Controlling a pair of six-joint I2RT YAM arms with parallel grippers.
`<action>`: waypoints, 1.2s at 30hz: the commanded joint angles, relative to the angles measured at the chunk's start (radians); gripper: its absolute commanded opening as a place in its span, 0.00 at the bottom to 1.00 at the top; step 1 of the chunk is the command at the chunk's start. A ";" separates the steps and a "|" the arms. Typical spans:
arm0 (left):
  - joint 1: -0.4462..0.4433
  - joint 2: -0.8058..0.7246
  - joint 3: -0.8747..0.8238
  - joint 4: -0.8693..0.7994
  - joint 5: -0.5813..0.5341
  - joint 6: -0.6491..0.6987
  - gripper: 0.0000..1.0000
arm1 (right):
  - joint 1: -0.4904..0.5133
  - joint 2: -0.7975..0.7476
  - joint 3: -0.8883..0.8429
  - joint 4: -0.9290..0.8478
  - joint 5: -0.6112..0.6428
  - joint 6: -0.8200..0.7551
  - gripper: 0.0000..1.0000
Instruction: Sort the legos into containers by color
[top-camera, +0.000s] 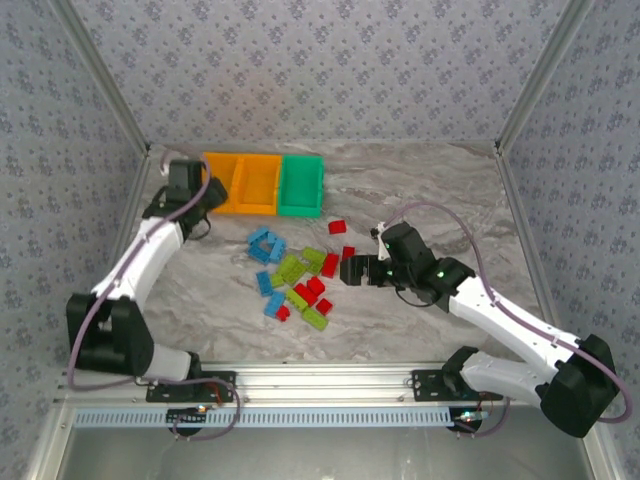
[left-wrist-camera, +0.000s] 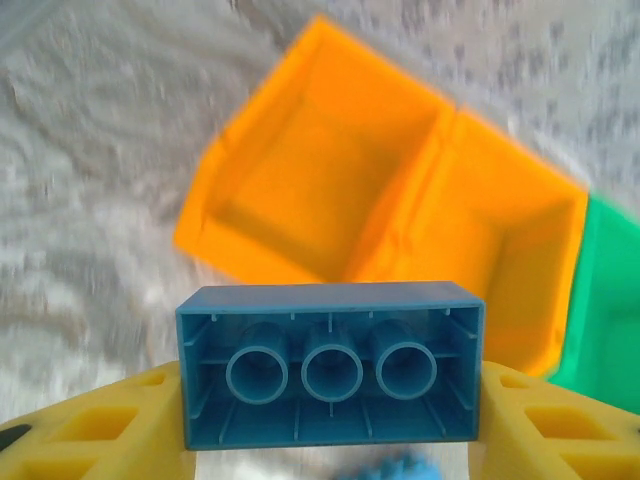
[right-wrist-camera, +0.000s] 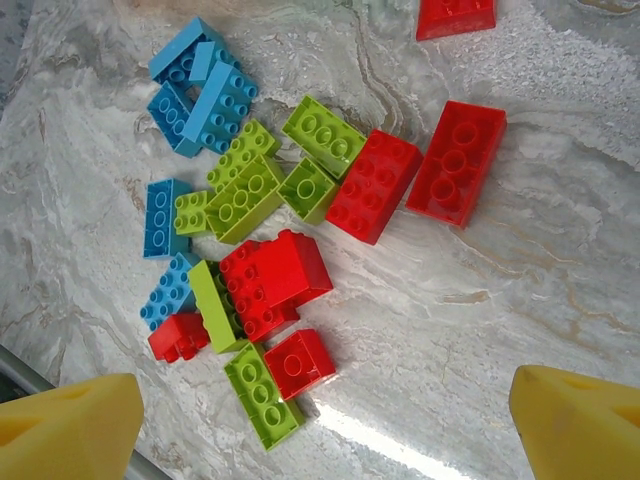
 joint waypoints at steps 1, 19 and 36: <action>0.039 0.177 0.153 0.016 0.056 -0.003 0.58 | 0.004 -0.025 0.031 -0.021 0.028 0.009 0.97; 0.095 0.645 0.680 -0.201 0.232 -0.070 0.81 | 0.005 -0.197 -0.048 -0.076 0.108 0.114 0.97; -0.411 -0.257 -0.076 -0.055 0.000 0.206 0.78 | -0.024 0.072 0.024 -0.039 0.216 0.046 0.96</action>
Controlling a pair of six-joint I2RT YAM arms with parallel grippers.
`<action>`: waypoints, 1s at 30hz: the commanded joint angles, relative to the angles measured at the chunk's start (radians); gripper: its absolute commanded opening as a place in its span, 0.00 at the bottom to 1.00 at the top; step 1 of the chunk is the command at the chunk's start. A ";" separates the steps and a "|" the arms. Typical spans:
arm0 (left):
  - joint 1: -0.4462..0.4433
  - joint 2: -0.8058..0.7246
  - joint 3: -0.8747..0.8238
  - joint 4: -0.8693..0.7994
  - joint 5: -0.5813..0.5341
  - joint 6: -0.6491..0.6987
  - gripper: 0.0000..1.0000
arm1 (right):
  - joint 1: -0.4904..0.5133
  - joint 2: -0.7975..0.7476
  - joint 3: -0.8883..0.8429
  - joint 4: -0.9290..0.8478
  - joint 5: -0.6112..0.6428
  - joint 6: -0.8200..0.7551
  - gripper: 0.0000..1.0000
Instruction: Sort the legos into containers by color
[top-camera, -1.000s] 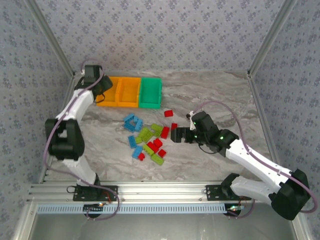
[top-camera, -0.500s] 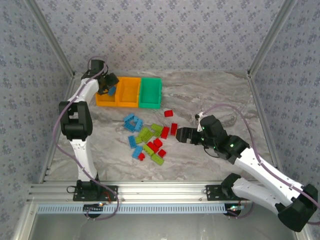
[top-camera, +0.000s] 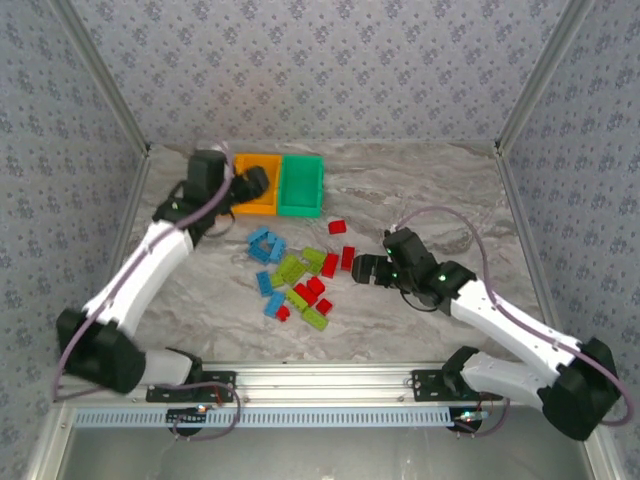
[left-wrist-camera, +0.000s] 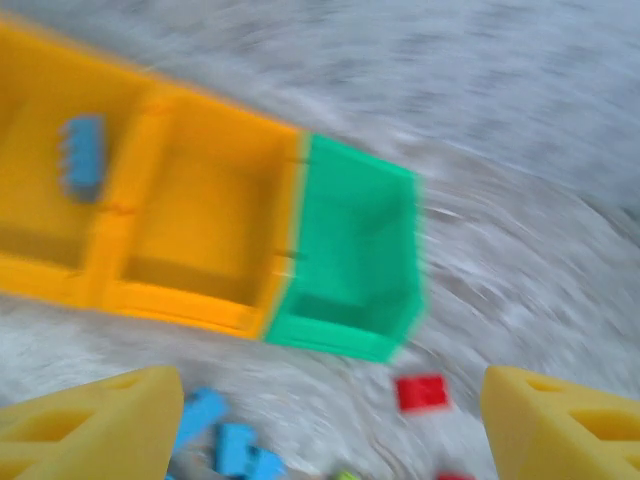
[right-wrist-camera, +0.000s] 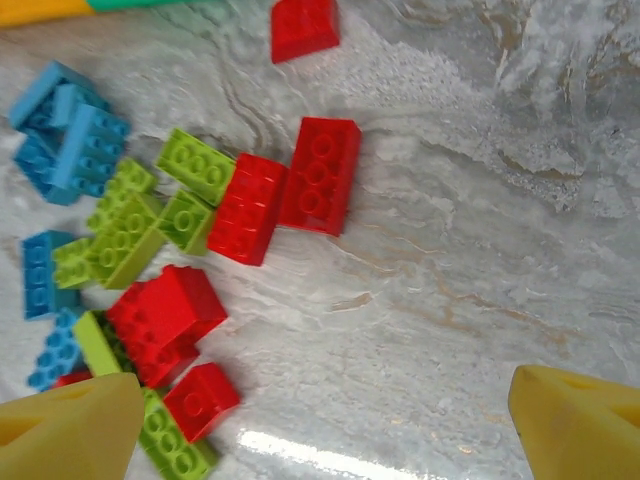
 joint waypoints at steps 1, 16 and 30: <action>-0.131 -0.086 -0.115 -0.063 -0.138 0.172 0.78 | -0.024 0.089 0.059 0.025 0.012 -0.024 0.96; -0.336 -0.222 -0.086 -0.524 0.013 0.305 0.96 | -0.105 0.606 0.305 0.130 -0.121 -0.063 0.82; -0.338 -0.255 -0.194 -0.473 0.109 0.448 0.99 | -0.120 0.698 0.363 0.090 -0.047 -0.043 0.31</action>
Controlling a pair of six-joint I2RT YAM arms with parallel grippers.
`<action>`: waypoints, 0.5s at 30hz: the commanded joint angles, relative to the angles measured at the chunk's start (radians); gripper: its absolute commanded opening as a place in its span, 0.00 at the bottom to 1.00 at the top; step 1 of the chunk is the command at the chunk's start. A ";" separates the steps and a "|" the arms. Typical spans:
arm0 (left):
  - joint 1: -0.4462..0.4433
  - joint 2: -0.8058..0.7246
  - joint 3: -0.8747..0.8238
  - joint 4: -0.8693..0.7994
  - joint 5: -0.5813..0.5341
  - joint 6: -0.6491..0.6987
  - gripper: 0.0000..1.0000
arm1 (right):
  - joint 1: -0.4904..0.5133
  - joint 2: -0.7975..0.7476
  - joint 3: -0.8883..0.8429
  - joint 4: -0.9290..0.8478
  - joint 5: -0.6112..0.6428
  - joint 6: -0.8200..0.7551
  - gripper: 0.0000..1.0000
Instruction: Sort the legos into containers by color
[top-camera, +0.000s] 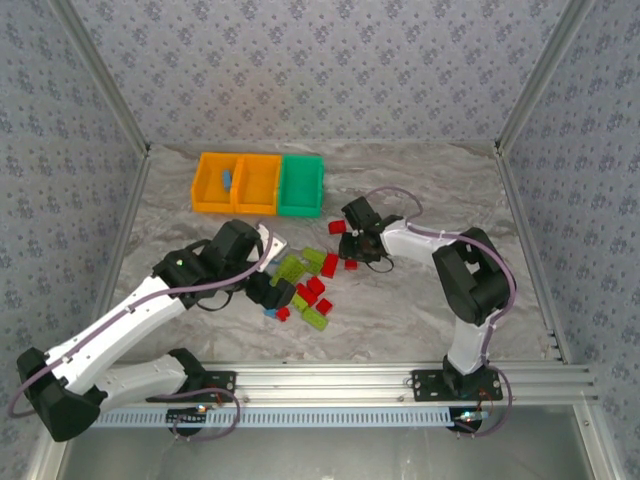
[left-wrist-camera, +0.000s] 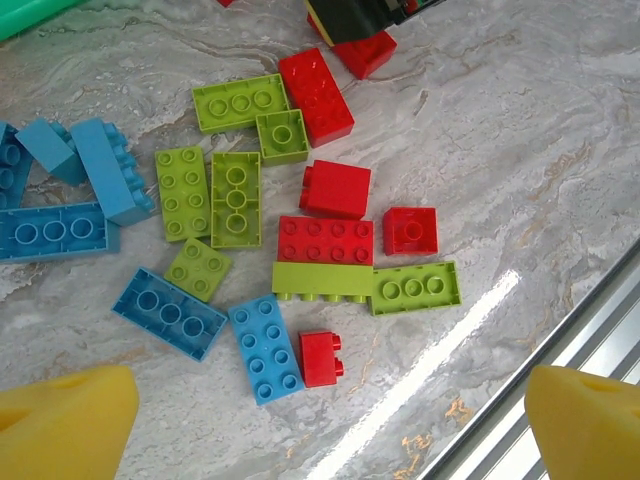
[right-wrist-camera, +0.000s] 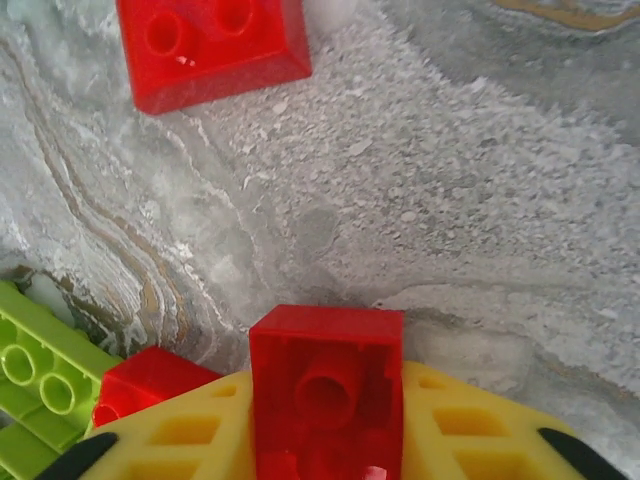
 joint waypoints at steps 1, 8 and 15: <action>-0.002 -0.033 -0.024 0.007 -0.045 0.020 0.99 | -0.010 -0.087 0.006 -0.050 0.073 -0.010 0.30; 0.058 -0.095 -0.041 0.052 -0.187 -0.016 0.99 | 0.062 -0.301 0.047 0.130 0.177 -0.191 0.26; 0.278 -0.166 -0.077 0.118 -0.121 -0.031 0.99 | 0.078 -0.031 0.341 0.254 0.206 -0.253 0.28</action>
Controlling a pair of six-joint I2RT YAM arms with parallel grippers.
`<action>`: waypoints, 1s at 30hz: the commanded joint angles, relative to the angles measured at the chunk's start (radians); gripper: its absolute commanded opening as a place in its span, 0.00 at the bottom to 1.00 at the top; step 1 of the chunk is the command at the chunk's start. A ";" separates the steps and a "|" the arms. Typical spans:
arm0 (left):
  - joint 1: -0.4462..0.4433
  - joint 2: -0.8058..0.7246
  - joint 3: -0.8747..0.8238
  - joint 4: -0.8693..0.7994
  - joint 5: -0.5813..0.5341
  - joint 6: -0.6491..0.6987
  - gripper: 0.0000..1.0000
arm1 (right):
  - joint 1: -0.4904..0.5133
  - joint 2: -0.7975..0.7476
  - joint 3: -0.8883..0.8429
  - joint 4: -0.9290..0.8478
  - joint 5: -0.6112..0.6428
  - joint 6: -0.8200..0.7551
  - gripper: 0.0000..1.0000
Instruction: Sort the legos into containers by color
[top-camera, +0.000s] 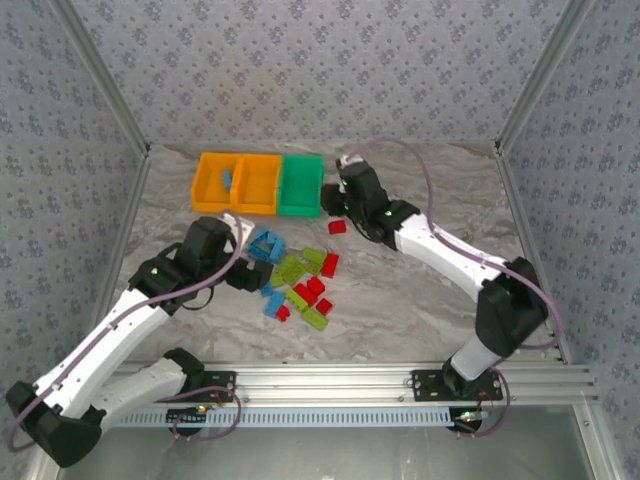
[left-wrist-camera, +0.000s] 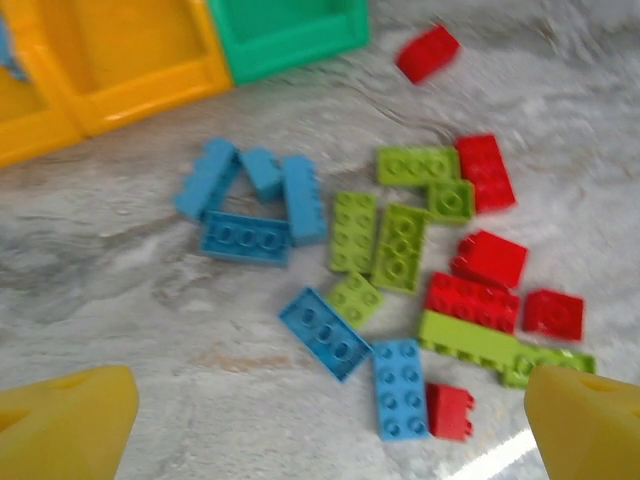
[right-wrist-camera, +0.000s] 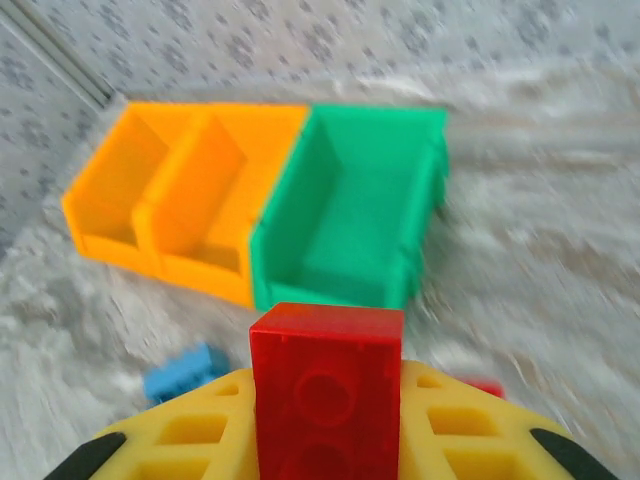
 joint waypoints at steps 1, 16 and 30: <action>0.091 -0.035 -0.021 0.052 0.049 -0.011 0.99 | -0.011 0.182 0.148 0.034 0.043 -0.060 0.28; 0.132 -0.029 -0.032 0.052 0.066 -0.009 0.99 | -0.040 0.680 0.778 -0.319 0.008 -0.086 0.46; 0.135 0.061 0.033 0.022 0.078 -0.206 0.99 | -0.047 0.142 0.339 -0.352 -0.173 -0.102 0.57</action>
